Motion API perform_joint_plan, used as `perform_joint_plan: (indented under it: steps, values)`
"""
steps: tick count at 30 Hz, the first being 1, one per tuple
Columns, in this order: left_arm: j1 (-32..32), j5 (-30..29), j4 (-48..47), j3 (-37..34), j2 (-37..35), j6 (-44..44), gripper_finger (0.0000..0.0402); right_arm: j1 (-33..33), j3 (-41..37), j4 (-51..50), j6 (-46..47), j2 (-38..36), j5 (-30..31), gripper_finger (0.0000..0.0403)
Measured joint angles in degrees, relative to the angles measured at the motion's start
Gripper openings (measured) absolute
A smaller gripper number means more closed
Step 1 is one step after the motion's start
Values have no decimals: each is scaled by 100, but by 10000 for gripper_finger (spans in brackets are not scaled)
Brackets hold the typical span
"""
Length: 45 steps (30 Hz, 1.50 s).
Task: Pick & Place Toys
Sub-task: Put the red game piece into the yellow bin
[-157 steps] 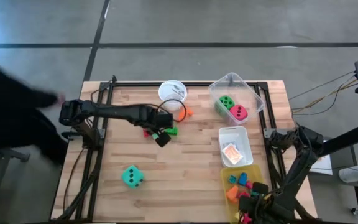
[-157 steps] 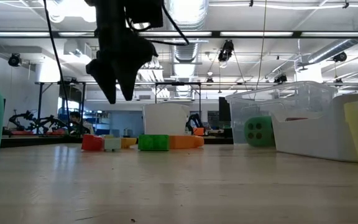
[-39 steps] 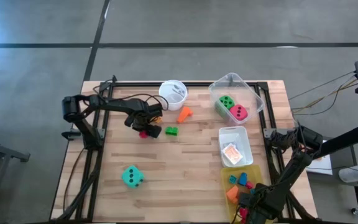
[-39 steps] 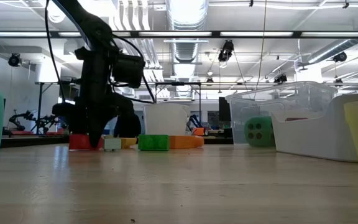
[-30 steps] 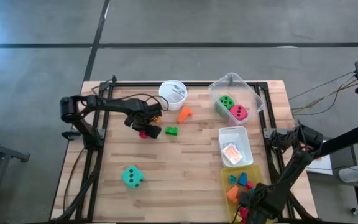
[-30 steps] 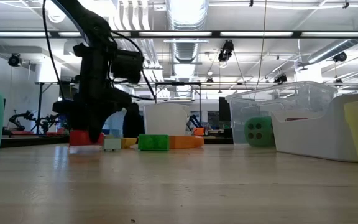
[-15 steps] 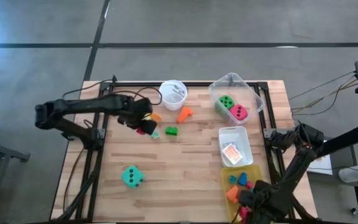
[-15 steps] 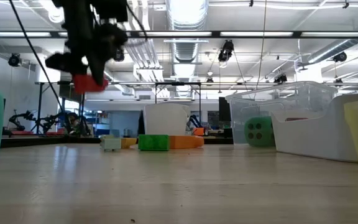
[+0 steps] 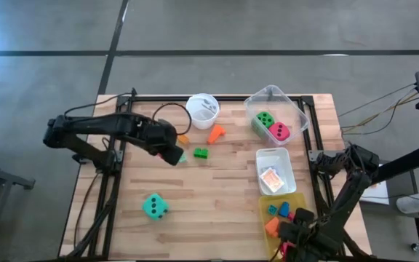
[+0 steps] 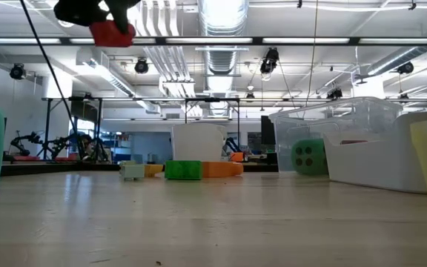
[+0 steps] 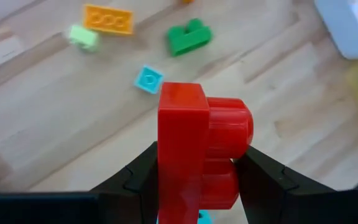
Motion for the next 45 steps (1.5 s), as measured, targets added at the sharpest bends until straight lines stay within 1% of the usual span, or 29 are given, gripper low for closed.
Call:
perform_joint_plan:
  steps: [3,4,6,8,11,13,15,18,20,23,25,27,30,32,33,35,36,40,42,45]
  values:
    - [-205,-6,355,14,122,147,163,0,14,3,-227,0,1035,315]
    - [-278,-4,512,14,159,265,163,-2,35,-2,-259,0,1457,315]
    - [-436,-4,947,11,226,536,163,-2,125,1,-264,0,2492,315]
    - [-620,-6,1652,-30,258,840,163,0,253,0,-329,0,3421,315]
    - [-950,36,2917,-211,256,1364,163,-2,496,24,-889,0,4487,315]
    - [-1226,159,3816,-419,249,1632,163,0,617,167,-1531,0,5088,315]
    - [-1498,240,4762,-663,258,1779,163,0,698,552,-2462,6,5633,315]
    - [-1827,392,6214,-1113,323,1877,163,-2,766,1488,-4230,15,6400,315]
    - [-1973,489,7114,-1415,406,1967,163,-39,767,2272,-5518,15,6780,315]
    - [-2162,599,8321,-1770,504,2016,163,-154,761,3484,-7412,17,6924,315]
    - [-2255,705,8933,-1912,587,2157,163,-241,761,4212,-8369,20,6924,315]
    - [-2306,820,9093,-1977,692,2278,163,-326,761,4767,-9061,17,6926,315]
    - [-2321,822,9039,-1988,859,2516,163,-415,756,5362,-9834,15,6924,315]
    - [-2316,703,9101,-1986,970,2676,163,-481,756,5717,-10175,15,6875,315]
    - [-2316,623,9133,-1986,1016,2752,163,-515,762,5773,-10256,7,6719,315]
    - [-2320,562,9152,-1986,1112,2947,163,-591,797,5790,-10253,6,6408,315]
    - [-2323,535,9153,-1986,1142,3083,163,-632,811,5787,-10198,9,6347,315]
    - [-2347,521,9280,-1986,1274,3463,163,-797,837,5788,-10148,11,6329,315]
    - [-2394,557,9249,-2007,1280,3608,163,-881,837,5777,-10262,11,5963,315]
    - [-2419,777,9250,-2108,1253,3717,163,-1024,858,5765,-10383,12,5095,315]
